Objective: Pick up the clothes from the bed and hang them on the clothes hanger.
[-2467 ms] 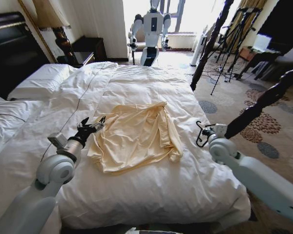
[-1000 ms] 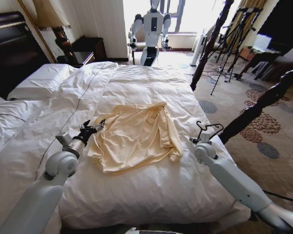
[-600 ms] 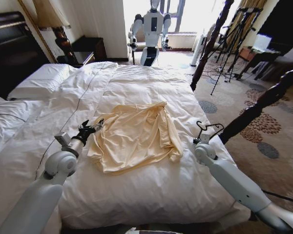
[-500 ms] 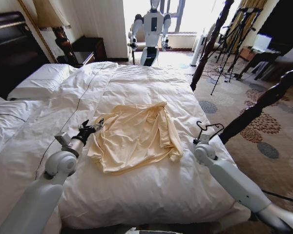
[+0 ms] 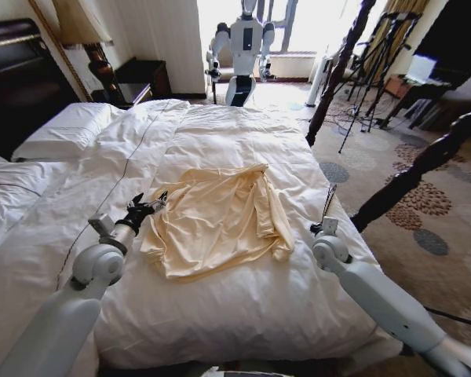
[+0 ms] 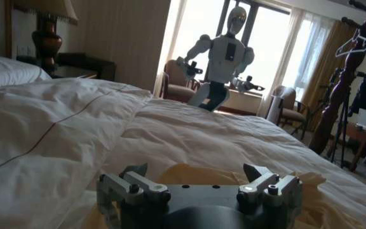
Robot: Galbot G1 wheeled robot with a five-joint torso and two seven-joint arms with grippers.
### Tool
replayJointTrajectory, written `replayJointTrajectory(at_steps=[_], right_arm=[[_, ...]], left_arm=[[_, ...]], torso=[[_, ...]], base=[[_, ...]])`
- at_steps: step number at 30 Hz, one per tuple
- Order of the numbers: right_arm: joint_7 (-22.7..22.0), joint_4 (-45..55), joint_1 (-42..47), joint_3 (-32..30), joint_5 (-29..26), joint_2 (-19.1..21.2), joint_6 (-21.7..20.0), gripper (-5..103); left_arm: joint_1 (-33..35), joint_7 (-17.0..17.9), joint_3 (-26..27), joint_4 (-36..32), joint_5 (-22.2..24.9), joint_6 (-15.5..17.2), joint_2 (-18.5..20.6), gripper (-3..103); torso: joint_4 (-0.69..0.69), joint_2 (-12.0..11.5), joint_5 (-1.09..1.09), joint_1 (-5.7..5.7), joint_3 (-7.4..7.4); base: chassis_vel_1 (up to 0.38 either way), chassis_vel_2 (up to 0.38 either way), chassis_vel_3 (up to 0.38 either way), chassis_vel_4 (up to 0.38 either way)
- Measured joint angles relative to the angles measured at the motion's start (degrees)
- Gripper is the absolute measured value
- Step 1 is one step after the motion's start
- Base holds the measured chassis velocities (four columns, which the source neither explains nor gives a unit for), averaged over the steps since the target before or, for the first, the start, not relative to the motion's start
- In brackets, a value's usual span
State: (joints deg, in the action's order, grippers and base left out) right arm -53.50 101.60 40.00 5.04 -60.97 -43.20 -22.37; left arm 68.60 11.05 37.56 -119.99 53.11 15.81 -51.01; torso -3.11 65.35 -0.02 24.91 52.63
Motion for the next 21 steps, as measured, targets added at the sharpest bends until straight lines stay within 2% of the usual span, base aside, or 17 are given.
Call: replayJointTrajectory(at_steps=[7,8,9,10,12,13,16,17,18,19,21], right_arm=[[-0.47,7.92,0.88,-0.09,1.87,3.82,0.0,-2],[-0.44,11.01,0.9,-0.08,2.47,5.61,0.04,-1],[-0.44,11.01,0.9,-0.08,2.47,5.61,0.04,-1],[0.61,14.0,-0.06,0.01,2.83,8.03,0.35,0],[4.82,16.4,-3.88,0.87,1.54,10.84,1.27,0],[4.82,16.4,-3.88,0.87,1.54,10.84,1.27,0],[14.78,17.05,-11.1,3.13,-4.31,12.56,2.51,0],[14.78,17.05,-11.1,3.13,-4.31,12.56,2.51,0],[17.24,17.01,-12.09,3.35,-6.13,12.86,2.74,0],[19.65,16.77,-12.67,3.52,-7.3,13.11,2.98,0],[27.5,14.64,-14.35,5.21,-8.5,12.82,3.83,0]], left_arm=[[1.44,1.15,0.91,-1.92,-0.04,0.12,-0.08,100],[2.1,1.63,1.3,-2.76,-0.1,0.13,-0.26,100],[2.1,1.63,1.3,-2.76,-0.1,0.13,-0.26,100],[2.7,2.35,1.63,-3.78,-0.22,0.15,-0.47,100],[3.35,3.41,1.95,-4.93,-0.28,0.17,-0.75,100],[3.35,3.41,1.95,-4.93,-0.28,0.17,-0.75,100],[3.06,4.1,1.32,-5.5,-0.34,0.32,-0.88,100],[3.06,4.1,1.32,-5.5,-0.34,0.32,-0.88,100],[2.2,4.09,0.53,-5.22,-0.32,0.51,-0.84,100],[1.58,4.02,0.01,-4.97,-0.3,0.71,-0.78,100],[1.24,3.84,-0.15,-4.85,-0.24,1.04,-0.66,100]], torso=[[0.0,0.0,0.0,0.0,0.0],[0.01,0.0,-0.01,0.0,0.0],[0.01,0.0,-0.01,0.0,0.0],[-0.01,0.0,0.01,-0.01,0.0],[-0.02,0.0,-0.02,-0.01,0.0],[-0.02,0.0,-0.02,-0.01,0.0],[0.04,0.0,-0.03,-0.01,0.0],[0.04,0.0,-0.03,-0.01,0.0],[0.05,0.0,-0.02,-0.01,0.0],[0.02,0.0,-0.02,-0.01,0.0],[-0.05,0.0,-0.03,0.0,0.0]], base=[[0.0,0.0,0.0,0.0],[0.0,0.0,0.0,0.0],[0.0,0.0,0.0,0.0],[0.0,0.0,0.0,0.0],[0.0,0.0,0.0,0.0],[0.0,0.0,0.0,0.0],[0.0,0.0,0.0,0.0],[0.0,0.0,0.0,0.0],[0.0,0.0,0.0,0.0],[0.0,0.0,0.0,0.0],[0.0,0.0,0.0,0.0]])
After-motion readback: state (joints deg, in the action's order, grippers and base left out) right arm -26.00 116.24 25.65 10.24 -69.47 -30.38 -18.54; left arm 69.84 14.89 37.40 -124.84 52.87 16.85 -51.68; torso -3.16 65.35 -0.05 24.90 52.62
